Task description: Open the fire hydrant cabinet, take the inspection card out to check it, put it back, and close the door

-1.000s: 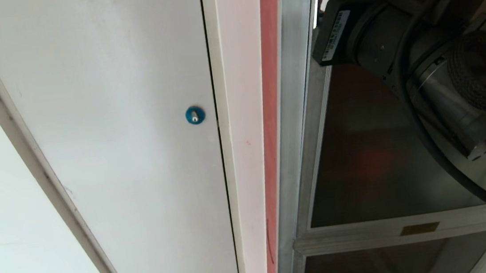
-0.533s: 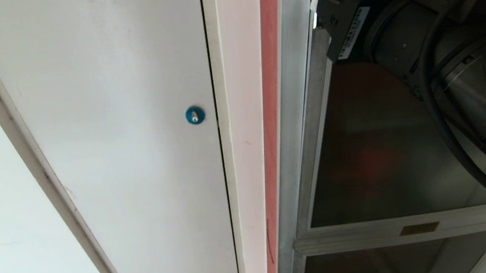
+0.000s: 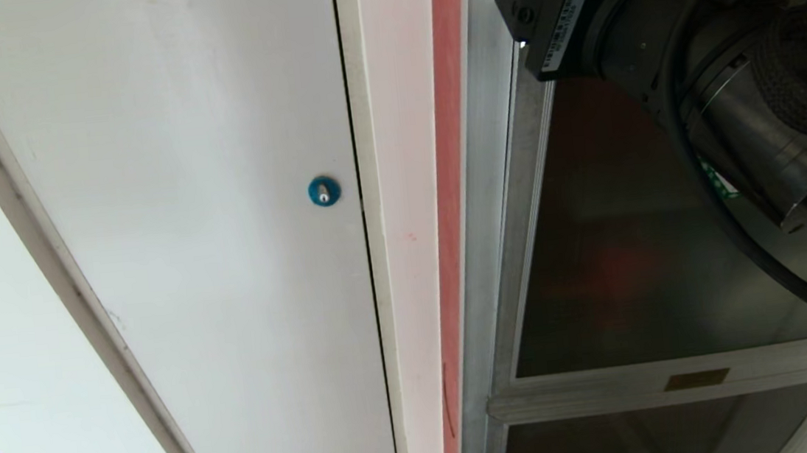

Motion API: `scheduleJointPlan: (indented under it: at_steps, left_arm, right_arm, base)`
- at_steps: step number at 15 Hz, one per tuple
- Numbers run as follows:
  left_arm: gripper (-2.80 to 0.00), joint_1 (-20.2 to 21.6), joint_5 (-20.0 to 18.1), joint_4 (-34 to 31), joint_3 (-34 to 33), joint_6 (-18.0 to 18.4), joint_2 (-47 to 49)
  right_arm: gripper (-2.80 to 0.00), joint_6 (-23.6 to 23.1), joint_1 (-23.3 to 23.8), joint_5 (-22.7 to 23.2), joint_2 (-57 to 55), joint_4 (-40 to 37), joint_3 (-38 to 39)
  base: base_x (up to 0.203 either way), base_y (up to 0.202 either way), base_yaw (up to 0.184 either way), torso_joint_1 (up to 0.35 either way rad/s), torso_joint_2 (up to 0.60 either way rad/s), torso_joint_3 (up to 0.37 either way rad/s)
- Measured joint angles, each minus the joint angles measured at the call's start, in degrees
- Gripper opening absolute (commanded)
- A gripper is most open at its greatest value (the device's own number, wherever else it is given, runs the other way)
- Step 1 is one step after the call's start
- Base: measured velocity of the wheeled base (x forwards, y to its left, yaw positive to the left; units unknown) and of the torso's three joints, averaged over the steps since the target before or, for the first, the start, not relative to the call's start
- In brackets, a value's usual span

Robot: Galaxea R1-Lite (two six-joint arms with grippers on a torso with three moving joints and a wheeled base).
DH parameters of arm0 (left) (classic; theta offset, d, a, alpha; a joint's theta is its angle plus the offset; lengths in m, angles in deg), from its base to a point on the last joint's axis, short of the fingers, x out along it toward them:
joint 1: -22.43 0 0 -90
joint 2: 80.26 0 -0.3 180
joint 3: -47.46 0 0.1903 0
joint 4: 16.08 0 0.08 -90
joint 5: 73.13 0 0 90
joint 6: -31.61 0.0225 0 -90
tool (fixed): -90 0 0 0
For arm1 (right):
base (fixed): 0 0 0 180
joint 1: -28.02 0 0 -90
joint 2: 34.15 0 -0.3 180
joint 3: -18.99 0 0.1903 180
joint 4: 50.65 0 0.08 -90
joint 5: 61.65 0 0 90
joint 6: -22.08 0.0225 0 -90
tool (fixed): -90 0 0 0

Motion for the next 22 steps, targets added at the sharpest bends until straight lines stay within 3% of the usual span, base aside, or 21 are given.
scheduleJointPlan:
  at_steps: [2, 3, 4, 22]
  left_arm:
    - [-2.8, 0.0, 0.0, 0.0, 0.0, 0.02, 0.0]
    - [-2.8, 0.0, 0.0, 0.0, 0.0, 0.02, 0.0]
    - [-2.8, 0.0, 0.0, 0.0, 0.0, 0.02, 0.0]
    - [-2.8, 0.0, 0.0, 0.01, 0.0, 0.02, 0.0]
  right_arm:
    - [0.0, 0.0, 0.77, 0.0, -0.29, -0.24, -0.33]
    - [-1.25, 0.0, 1.1, 0.0, -0.42, -0.34, -0.48]
    - [-2.8, -0.01, 1.39, 0.0, -0.61, -0.35, -0.63]
    - [-2.8, -0.09, 2.06, 0.3, -2.32, -1.21, -3.69]
  base:
    - [0.0, 0.0, 0.0, 0.0, 0.0, 0.0]
    - [0.0, 0.0, 0.0, 0.0, 0.0, 0.0]
    - [0.0, 0.0, 0.0, 0.0, 0.0, 0.0]
    - [0.0, 0.0, 0.0, 0.0, 0.0, 0.0]
